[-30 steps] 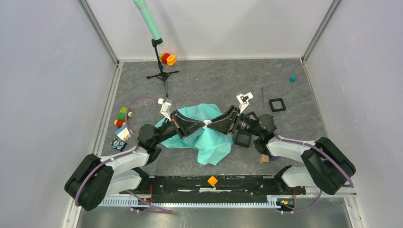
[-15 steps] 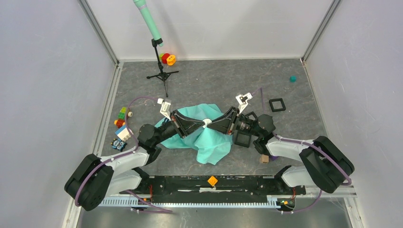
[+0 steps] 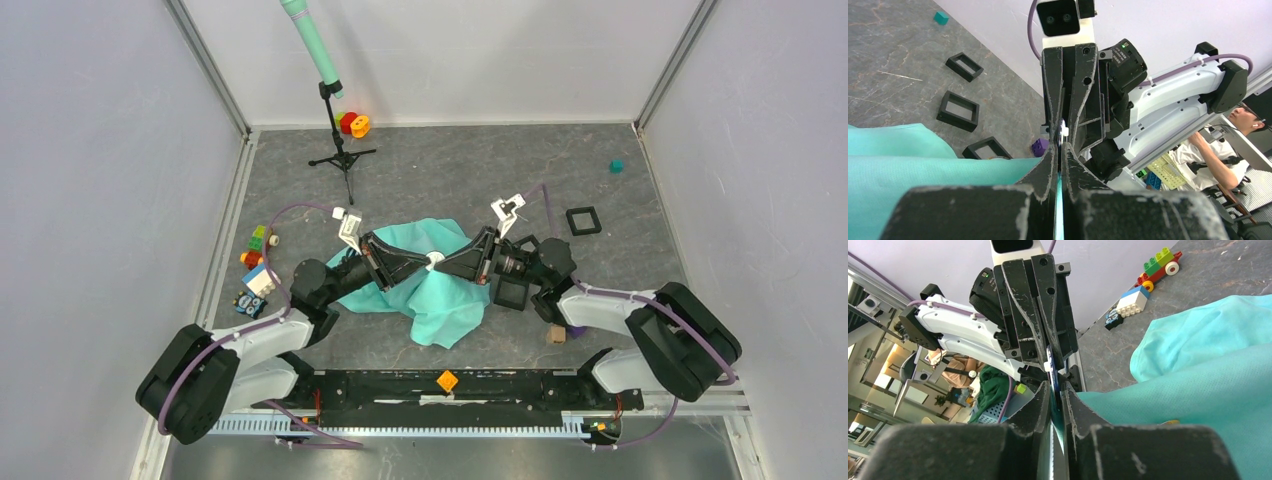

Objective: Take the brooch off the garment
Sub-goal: Remove the brooch from the clothes.

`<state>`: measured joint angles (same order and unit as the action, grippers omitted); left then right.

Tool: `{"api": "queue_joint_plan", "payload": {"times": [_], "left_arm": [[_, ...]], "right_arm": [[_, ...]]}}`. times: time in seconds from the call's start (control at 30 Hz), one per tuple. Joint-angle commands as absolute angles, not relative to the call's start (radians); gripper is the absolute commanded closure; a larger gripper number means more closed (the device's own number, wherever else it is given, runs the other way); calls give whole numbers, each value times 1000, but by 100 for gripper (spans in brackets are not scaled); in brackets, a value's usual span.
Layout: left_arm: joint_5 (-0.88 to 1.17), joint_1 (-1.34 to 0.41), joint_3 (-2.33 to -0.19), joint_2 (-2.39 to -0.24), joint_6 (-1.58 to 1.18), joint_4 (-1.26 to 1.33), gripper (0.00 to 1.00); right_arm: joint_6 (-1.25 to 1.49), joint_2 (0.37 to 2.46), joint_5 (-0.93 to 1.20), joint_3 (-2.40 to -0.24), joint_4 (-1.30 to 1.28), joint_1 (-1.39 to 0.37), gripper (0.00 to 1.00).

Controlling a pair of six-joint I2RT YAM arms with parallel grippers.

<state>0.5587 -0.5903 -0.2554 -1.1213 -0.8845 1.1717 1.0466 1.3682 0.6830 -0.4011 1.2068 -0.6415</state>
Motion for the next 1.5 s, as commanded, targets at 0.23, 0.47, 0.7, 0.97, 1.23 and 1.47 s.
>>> {"api": "queue_joint_plan", "payload": {"times": [0.23, 0.47, 0.7, 0.97, 1.23, 1.47], "left_arm": [[646, -610, -305, -1088, -753, 1098, 98], [650, -620, -325, -1071, -699, 1023, 98], [640, -625, -311, -1058, -688, 1040, 98], [612, -624, -243, -1053, -722, 1223, 98], [635, -625, -238, -1026, -687, 1222, 98], [640, -628, -222, -998, -666, 1214, 98]], "right_arm": [[1003, 1405, 691, -500, 1027, -648, 90], [953, 1413, 698, -529, 922, -647, 91], [936, 1400, 666, -526, 902, -644, 92], [1074, 1434, 660, -486, 1127, -644, 92], [1053, 1441, 641, -512, 1035, -644, 92], [1104, 1457, 616, -509, 1096, -644, 88]]}}
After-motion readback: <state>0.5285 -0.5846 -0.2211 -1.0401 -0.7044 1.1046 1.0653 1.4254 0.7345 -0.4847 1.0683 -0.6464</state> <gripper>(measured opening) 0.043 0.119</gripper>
